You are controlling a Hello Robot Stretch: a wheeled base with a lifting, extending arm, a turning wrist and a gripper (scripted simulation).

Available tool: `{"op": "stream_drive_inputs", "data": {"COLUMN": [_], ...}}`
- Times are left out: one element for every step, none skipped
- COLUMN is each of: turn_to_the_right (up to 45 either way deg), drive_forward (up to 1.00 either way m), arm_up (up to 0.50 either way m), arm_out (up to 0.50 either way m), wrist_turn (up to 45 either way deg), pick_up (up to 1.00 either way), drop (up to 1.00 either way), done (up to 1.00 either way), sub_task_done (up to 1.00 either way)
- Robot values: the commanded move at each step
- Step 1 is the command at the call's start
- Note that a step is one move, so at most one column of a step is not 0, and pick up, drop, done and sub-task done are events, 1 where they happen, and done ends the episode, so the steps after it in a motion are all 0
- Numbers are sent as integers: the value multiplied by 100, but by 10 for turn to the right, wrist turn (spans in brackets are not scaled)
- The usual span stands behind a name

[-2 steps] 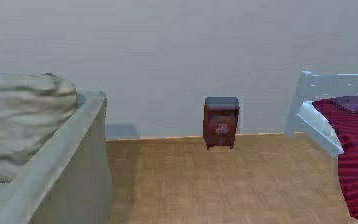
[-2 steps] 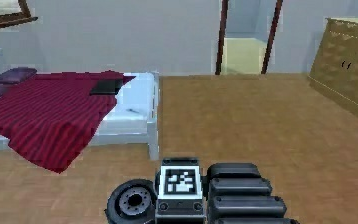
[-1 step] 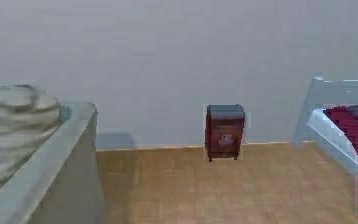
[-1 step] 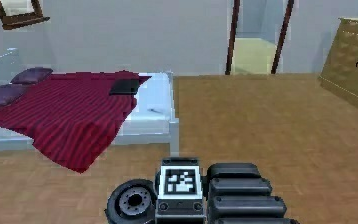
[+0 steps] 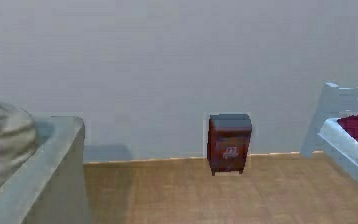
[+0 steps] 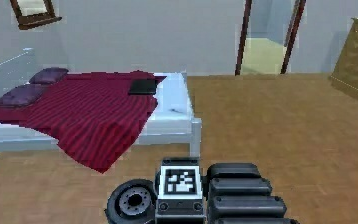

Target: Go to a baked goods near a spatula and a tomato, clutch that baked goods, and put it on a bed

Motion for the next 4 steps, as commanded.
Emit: {"op": "stream_drive_inputs", "data": {"turn_to_the_right": [450, 450, 0, -450], "drive_forward": [0, 0, 5, 0], "arm_up": [0, 0, 0, 0], "arm_out": [0, 0, 0, 0], "wrist_turn": [0, 0, 0, 0], "pick_up": [0, 0, 0, 0], "drop": [0, 0, 0, 0], "done": [0, 0, 0, 0], "sub_task_done": [0, 0, 0, 0]}}
